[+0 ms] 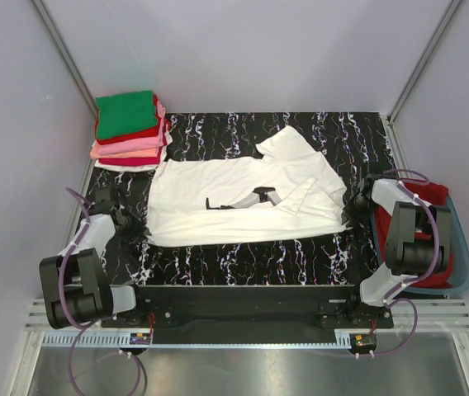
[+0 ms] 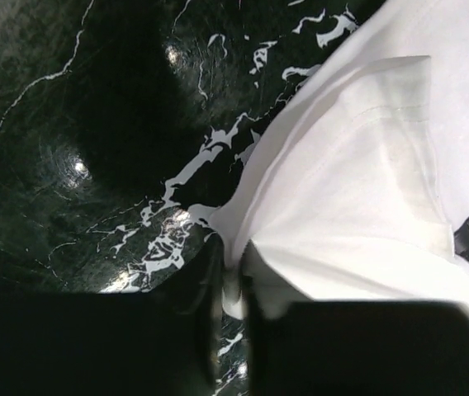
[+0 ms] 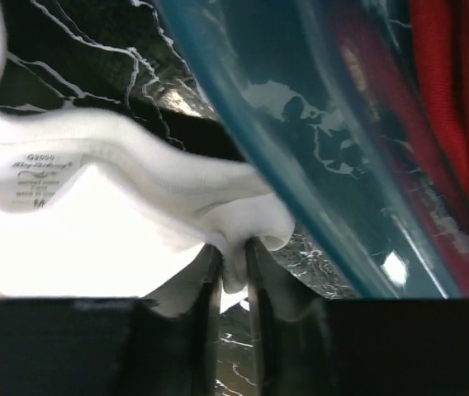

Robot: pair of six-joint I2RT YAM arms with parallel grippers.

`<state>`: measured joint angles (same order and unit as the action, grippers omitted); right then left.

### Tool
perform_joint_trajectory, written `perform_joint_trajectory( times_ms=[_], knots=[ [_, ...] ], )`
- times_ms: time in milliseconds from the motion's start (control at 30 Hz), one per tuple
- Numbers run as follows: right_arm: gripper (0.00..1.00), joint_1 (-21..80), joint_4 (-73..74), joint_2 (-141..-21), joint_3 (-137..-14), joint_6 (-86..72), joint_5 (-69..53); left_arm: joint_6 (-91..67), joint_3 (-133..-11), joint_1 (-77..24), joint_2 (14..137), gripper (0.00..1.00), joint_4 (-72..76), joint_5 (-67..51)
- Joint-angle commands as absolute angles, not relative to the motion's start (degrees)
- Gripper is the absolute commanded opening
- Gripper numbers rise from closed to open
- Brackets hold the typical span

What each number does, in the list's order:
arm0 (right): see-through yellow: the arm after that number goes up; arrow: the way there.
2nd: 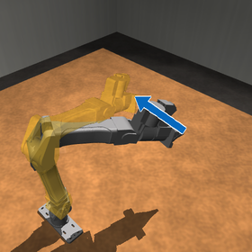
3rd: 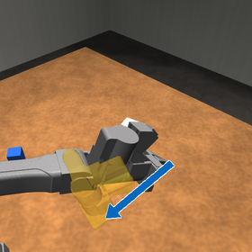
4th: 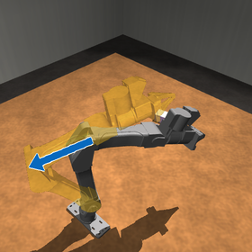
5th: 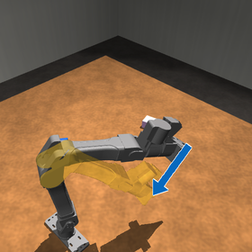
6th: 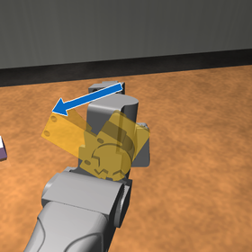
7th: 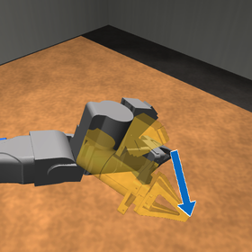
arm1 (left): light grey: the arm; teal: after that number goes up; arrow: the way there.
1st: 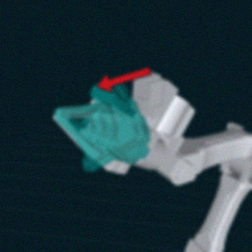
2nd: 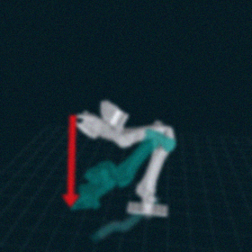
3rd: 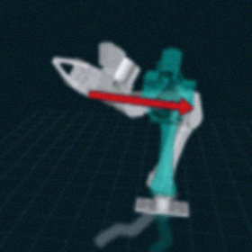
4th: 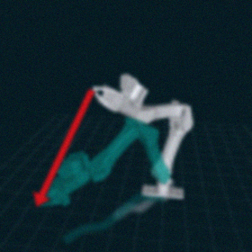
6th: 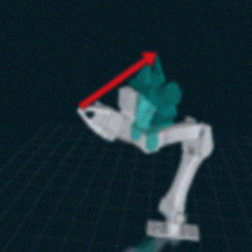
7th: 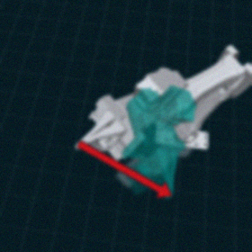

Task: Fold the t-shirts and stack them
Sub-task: Fold the tshirt

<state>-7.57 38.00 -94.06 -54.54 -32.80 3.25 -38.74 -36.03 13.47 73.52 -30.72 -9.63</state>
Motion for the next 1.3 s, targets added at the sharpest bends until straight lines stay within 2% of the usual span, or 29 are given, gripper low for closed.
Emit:
perform_joint_trajectory(
  times_ms=[0, 33, 67, 133, 233, 333, 433, 500, 633, 933, 1267],
  knots=[
    [0.27, -10.0, 37.3, -93.4, -53.2, -31.5, 5.6, -37.1, -37.0, 14.3, 71.1, 0.30, -31.7, -9.9],
    [0.36, -10.1, 37.8, -92.3, -53.2, -31.4, 4.8, -37.0, -37.1, 14.3, 70.6, 0.47, -32.0, -10.6],
    [0.52, -10.1, 38.1, -91.5, -53.1, -31.4, 3.3, -36.8, -37.4, 14.3, 70.0, 0.52, -32.7, -12.4],
    [0.59, -10.0, 39.5, -88.2, -52.9, -31.6, 1.9, -35.6, -39.5, 14.4, 68.1, 0.62, -34.3, -13.9],
    [0.63, -9.8, 42.4, -82.6, -54.0, -31.8, 1.2, -31.8, -42.8, 14.3, 65.6, 0.67, -38.5, -16.3],
    [0.64, -8.4, 43.2, -77.4, -54.8, -32.4, -3.2, -26.7, -46.8, 14.3, 62.9, 0.69, -43.7, -18.0],
    [0.64, -2.7, 40.6, -75.1, -55.3, -34.4, -8.5, -21.5, -50.1, 14.2, 60.2, 0.69, -46.4, -18.4],
    [0.64, 2.6, 36.1, -75.7, -55.6, -36.1, -10.8, -21.4, -51.0, 12.8, 58.0, 0.73, -48.0, -12.0],
    [0.58, 6.3, 30.9, -84.3, -59.0, -37.5, -15.5, -21.7, -49.3, 12.5, 55.4, 0.73, -45.3, -12.9],
    [0.54, 9.7, 26.9, -100.9, -67.7, -36.7, -16.0, -22.2, -48.5, 12.5, 54.0, 0.73, -44.2, -12.7],
    [0.54, 11.3, 26.0, -106.1, -69.4, -37.4, -14.5, -22.3, -48.4, 12.5, 53.5, 0.73, -43.9, -12.6]
  ],
)
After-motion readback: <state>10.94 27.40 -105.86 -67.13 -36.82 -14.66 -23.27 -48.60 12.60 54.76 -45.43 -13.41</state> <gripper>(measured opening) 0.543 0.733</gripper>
